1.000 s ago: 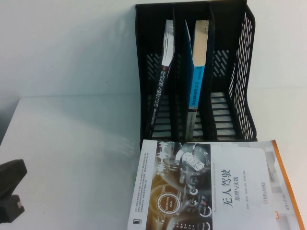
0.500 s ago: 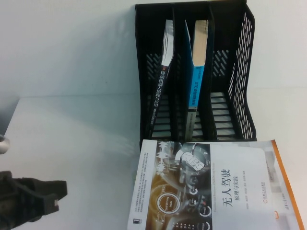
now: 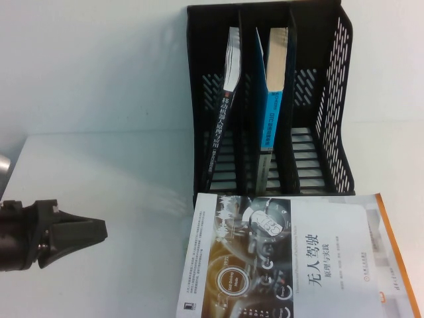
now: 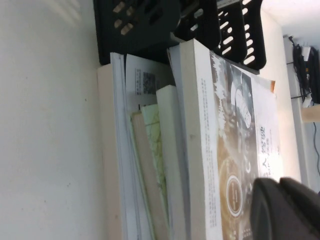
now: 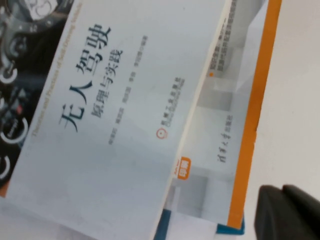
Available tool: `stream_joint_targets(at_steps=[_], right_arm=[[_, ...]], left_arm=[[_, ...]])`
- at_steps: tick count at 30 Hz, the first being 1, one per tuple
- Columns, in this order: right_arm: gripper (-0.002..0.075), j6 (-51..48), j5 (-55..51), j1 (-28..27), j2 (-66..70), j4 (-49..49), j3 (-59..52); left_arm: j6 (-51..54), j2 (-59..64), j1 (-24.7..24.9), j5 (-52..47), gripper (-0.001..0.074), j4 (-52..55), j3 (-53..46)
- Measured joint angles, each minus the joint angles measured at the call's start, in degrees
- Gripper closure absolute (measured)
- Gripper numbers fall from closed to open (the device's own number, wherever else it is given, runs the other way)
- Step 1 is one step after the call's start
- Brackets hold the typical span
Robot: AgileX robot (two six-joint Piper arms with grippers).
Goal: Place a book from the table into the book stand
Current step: Push book with right arm
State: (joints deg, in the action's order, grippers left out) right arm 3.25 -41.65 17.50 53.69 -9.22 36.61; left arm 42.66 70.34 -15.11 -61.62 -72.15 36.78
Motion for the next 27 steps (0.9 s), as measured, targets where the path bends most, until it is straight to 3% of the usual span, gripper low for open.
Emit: stream_joint_targets(at_steps=[6, 13, 19, 27], right_arm=[[0.0729, 1.3, 3.7, 0.0, 2.2, -0.7, 0.0], [0.0729, -3.3, 6.9, 0.0, 13.2, -9.0, 0.0], [0.0729, -11.6, 9.7, 0.0, 22.5, -18.3, 0.5], [0.0729, -23.7, 11.9, -0.1, 27.3, -32.8, 1.3]], left_arm=[[0.3, 2.4, -0.1, -1.8, 0.0738, -3.0, 0.0], [0.5, 4.0, -0.1, -0.3, 0.0715, -4.5, 0.3], [0.5, 7.2, -0.1, 0.6, 0.0566, -4.5, 0.3], [0.5, 14.3, -0.1, 2.6, 0.0262, -4.8, 0.3]])
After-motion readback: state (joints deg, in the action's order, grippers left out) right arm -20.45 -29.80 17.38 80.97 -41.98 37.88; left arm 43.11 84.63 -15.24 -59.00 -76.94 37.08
